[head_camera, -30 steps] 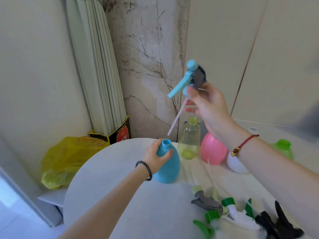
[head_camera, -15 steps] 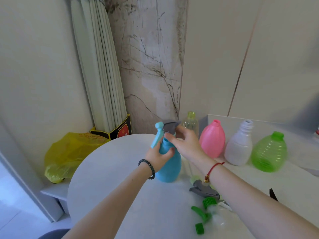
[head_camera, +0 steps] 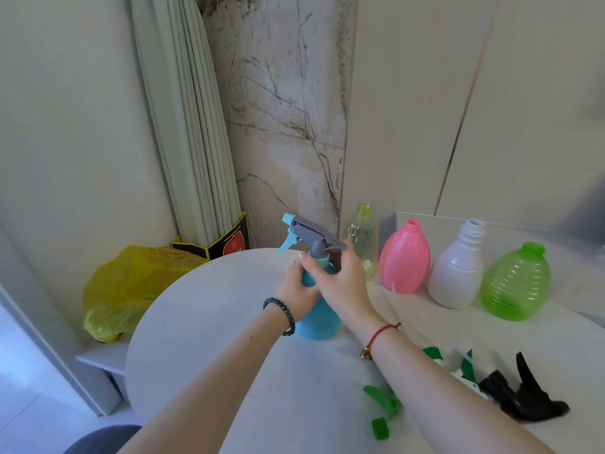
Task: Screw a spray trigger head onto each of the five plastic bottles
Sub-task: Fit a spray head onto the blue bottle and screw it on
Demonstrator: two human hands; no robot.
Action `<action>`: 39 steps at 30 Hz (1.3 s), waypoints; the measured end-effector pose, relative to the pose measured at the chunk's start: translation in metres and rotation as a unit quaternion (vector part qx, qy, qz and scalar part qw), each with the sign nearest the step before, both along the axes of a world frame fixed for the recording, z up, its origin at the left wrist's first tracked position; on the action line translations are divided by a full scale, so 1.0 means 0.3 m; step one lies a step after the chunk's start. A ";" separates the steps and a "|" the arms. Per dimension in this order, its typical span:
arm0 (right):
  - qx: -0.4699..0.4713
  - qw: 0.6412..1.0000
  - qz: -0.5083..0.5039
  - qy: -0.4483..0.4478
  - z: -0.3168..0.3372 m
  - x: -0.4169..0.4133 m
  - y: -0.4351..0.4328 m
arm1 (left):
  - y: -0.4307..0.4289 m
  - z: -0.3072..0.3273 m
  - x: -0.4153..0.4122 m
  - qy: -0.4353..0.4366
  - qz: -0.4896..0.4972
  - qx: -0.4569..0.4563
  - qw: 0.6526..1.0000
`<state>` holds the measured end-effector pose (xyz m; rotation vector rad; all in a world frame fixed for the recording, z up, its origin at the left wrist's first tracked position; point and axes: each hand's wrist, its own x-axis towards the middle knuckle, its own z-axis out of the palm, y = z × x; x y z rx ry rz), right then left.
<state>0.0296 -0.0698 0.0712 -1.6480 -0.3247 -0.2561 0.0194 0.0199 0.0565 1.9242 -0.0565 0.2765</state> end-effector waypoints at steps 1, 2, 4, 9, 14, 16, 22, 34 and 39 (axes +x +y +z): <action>0.011 1.000 0.022 -0.010 -0.010 -0.008 -0.007 | 0.001 -0.004 0.003 0.000 -0.001 -0.002 1.000; 0.020 0.999 0.038 -0.016 -0.019 -0.011 -0.013 | 0.003 -0.006 0.005 0.000 -0.003 -0.005 1.000; 0.040 0.998 0.041 -0.017 -0.028 -0.012 -0.019 | 0.002 -0.007 0.008 -0.001 -0.006 -0.014 1.000; 0.119 0.993 -0.007 0.010 -0.031 -0.001 0.002 | 0.000 -0.011 0.009 -0.003 0.000 -0.021 1.000; 0.048 0.999 0.001 -0.011 -0.025 -0.004 0.007 | -0.001 -0.013 0.006 -0.009 0.009 -0.004 1.000; 0.047 0.999 0.005 -0.024 -0.035 -0.011 -0.004 | 0.000 -0.015 0.005 -0.005 0.006 -0.017 1.000; 0.101 0.995 0.009 0.017 -0.043 -0.027 -0.012 | 0.004 -0.015 0.003 -0.014 -0.003 -0.029 0.999; 0.060 0.997 0.021 0.040 -0.052 -0.039 0.027 | 0.005 -0.025 0.002 -0.010 -0.006 -0.047 0.999; 0.094 0.992 0.028 0.075 -0.061 -0.033 0.009 | 0.003 -0.027 0.000 -0.013 -0.009 -0.065 0.998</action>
